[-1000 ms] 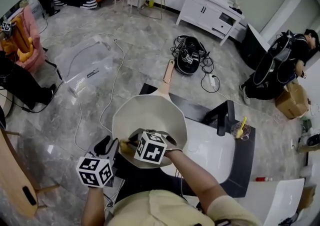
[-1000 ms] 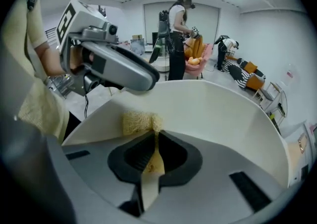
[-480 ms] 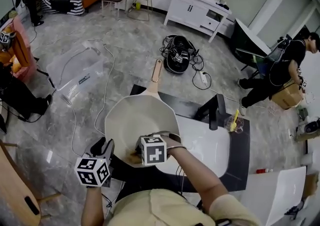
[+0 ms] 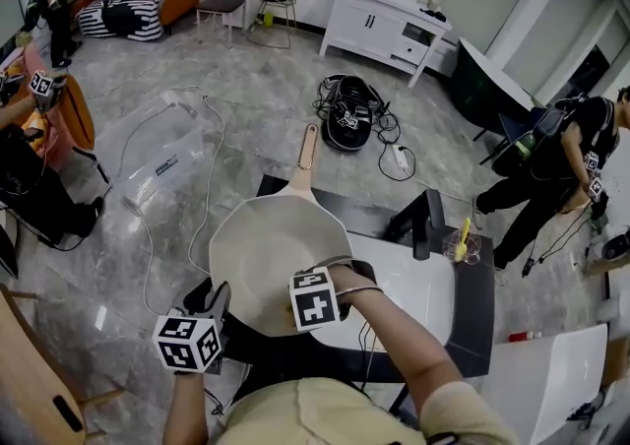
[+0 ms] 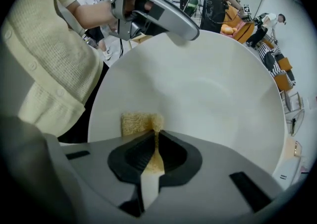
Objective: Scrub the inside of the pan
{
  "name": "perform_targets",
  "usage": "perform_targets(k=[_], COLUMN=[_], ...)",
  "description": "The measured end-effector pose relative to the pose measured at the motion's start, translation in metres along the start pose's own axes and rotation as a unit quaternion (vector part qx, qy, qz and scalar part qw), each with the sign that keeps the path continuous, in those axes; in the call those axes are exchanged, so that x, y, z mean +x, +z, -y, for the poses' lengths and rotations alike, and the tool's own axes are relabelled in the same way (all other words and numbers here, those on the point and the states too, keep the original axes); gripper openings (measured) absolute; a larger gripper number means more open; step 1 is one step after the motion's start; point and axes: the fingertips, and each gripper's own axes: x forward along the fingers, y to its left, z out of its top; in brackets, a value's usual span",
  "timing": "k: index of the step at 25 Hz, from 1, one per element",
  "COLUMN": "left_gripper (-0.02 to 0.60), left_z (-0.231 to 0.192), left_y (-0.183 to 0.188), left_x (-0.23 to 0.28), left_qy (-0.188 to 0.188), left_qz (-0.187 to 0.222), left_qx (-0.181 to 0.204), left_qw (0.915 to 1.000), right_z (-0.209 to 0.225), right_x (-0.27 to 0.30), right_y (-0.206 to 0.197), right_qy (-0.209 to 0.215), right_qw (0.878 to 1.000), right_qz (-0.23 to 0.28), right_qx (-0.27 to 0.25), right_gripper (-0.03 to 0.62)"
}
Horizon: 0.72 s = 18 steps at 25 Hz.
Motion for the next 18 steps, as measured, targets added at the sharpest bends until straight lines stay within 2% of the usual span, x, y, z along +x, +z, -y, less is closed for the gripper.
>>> perform_targets(k=[6, 10, 18], left_gripper=[0.141, 0.141, 0.141], left_z=[0.001, 0.001, 0.000], left_y=[-0.002, 0.000, 0.001], left_x=[0.001, 0.001, 0.002], left_qy=[-0.002, -0.001, 0.005], left_qz=[-0.004, -0.006, -0.005], left_qx=[0.006, 0.008, 0.009], left_qw=[1.0000, 1.0000, 0.9999], right_z=[0.016, 0.031, 0.071], right_x=[0.002, -0.001, -0.007], right_y=[-0.032, -0.045, -0.064], right_qy=[-0.030, -0.057, -0.148], right_qw=[0.997, 0.994, 0.980], right_qz=[-0.070, -0.095, -0.125], right_qx=[0.006, 0.016, 0.040], right_gripper=[0.037, 0.037, 0.037])
